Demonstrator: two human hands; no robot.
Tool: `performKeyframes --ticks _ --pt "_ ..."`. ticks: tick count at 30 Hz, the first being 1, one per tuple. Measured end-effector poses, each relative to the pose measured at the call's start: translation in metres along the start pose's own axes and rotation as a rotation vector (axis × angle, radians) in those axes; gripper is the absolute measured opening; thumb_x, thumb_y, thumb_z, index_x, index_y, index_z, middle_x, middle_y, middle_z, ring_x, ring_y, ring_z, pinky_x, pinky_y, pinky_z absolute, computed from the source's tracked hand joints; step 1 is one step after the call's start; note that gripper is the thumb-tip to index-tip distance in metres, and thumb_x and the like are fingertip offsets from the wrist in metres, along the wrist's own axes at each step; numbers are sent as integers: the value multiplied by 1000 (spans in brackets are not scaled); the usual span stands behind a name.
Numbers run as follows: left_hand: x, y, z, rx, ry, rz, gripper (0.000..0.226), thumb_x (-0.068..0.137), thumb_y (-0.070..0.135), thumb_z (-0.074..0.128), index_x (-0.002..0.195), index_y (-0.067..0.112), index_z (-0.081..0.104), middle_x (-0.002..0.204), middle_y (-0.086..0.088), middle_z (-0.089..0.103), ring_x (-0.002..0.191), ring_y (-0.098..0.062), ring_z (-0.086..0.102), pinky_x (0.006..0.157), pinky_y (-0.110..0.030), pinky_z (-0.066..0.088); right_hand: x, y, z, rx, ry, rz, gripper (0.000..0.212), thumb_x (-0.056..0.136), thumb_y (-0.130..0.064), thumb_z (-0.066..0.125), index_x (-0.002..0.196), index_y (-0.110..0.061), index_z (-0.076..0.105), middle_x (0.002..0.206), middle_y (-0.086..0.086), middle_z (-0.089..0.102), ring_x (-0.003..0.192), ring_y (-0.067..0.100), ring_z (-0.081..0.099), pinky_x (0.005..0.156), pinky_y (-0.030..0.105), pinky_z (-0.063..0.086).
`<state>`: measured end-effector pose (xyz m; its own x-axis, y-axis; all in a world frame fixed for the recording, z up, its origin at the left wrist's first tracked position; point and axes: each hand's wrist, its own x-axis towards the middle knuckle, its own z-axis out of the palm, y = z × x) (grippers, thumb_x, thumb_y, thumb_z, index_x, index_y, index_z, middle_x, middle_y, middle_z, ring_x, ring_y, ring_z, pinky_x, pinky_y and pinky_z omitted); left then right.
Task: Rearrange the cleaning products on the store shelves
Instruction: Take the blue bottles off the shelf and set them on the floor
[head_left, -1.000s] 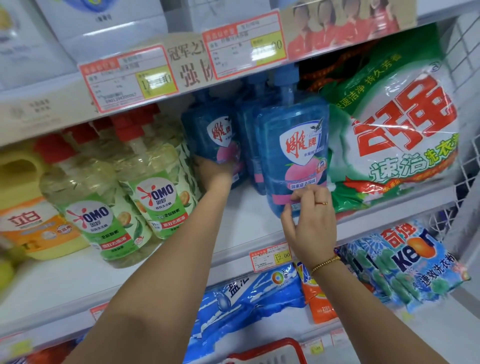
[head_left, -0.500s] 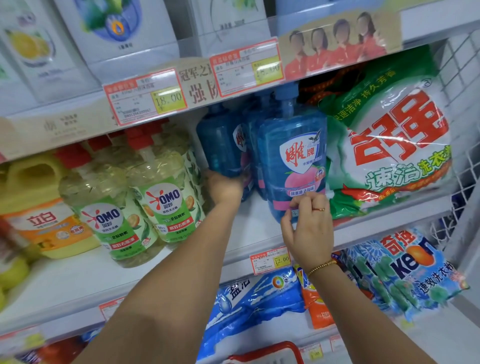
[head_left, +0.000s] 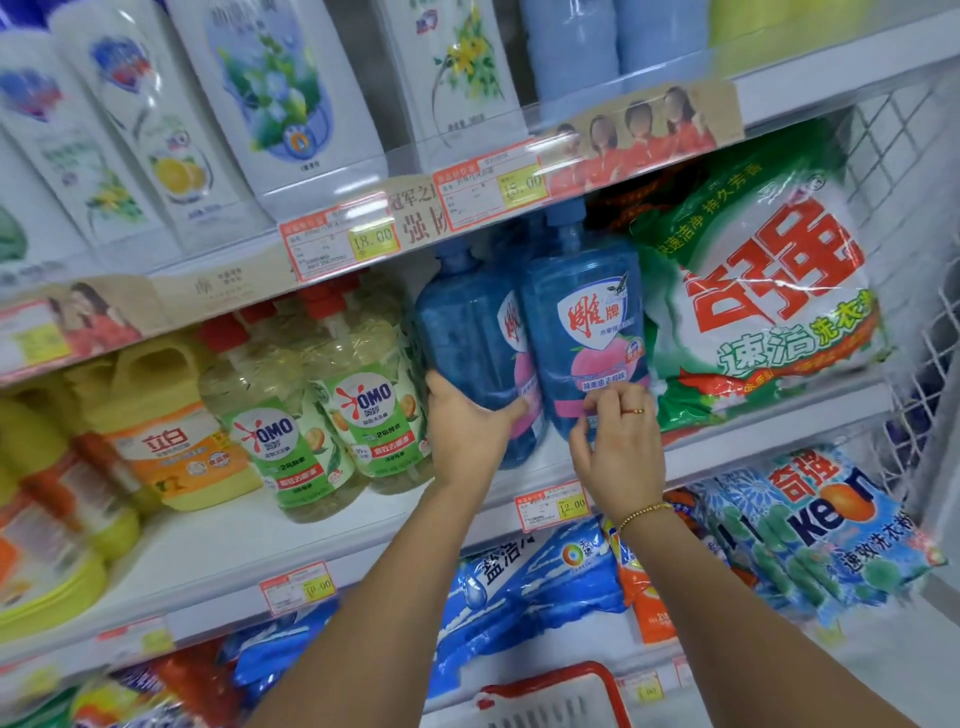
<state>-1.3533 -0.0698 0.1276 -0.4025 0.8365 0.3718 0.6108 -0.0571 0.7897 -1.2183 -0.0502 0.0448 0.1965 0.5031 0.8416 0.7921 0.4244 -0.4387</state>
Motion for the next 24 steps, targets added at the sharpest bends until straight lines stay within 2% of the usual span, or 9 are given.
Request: performKeyframes --ticks 5,8,10,13,15,18,20,22,24 --pt "-12 -2 -21 -48 -50 37 84 57 34 91 121 14 40 123 -2 59 108 -22 59 80 -26 42 0 2 -6 30 -33 3 19 81 -17 43 90 -5 54 95 14 51 89 23 42 70 35 47" --pt "-3 -4 -25 -80 -61 10 88 49 34 93 120 15 44 123 -2 60 108 -23 60 87 -32 47 -1 7 -10 43 -75 -30 16 80 -13 43 92 -6 52 97 11 49 90 21 41 75 33 45" --pt "2 -4 -28 -90 -102 1 91 46 36 94 120 17 45 123 2 60 107 -19 60 91 -37 49 -1 9 -12 63 -111 -24 14 79 -7 51 92 -6 52 98 11 49 91 21 43 77 32 45" --pt "10 -6 -30 -196 -192 -59 104 29 46 97 119 25 49 121 8 64 106 -16 63 92 -43 52 -1 9 -14 81 -133 -8 19 76 0 59 92 -5 52 98 11 49 91 21 44 76 31 45" --pt "18 -14 -30 -325 -245 -125 104 19 44 98 113 30 54 116 7 68 104 -18 66 91 -49 53 -1 8 -13 80 -130 -12 19 75 0 59 92 -5 53 97 11 49 90 21 44 75 32 45" --pt "18 -6 -36 -398 -319 -142 78 39 18 98 105 29 59 108 5 71 99 -18 69 87 -46 55 0 6 -13 89 -129 -6 20 73 1 61 91 -4 53 97 12 49 87 21 43 71 34 46" --pt "17 0 -36 -414 -335 -118 60 55 3 90 103 24 61 103 3 72 93 -16 71 81 -38 59 -1 6 -14 84 -129 -4 20 73 1 61 91 -4 53 96 12 49 86 23 45 71 34 47" --pt "18 8 -35 -455 -326 -136 50 65 1 84 104 20 60 99 3 71 82 -11 71 68 -28 60 -1 6 -14 84 -126 1 20 73 1 61 91 -4 53 96 11 49 86 22 45 71 33 46" --pt "23 16 -37 -452 -301 -193 41 70 9 82 104 17 60 93 2 69 69 -9 70 53 -20 55 0 6 -13 91 -120 4 21 73 1 61 91 -5 52 97 11 49 87 21 43 71 32 44"
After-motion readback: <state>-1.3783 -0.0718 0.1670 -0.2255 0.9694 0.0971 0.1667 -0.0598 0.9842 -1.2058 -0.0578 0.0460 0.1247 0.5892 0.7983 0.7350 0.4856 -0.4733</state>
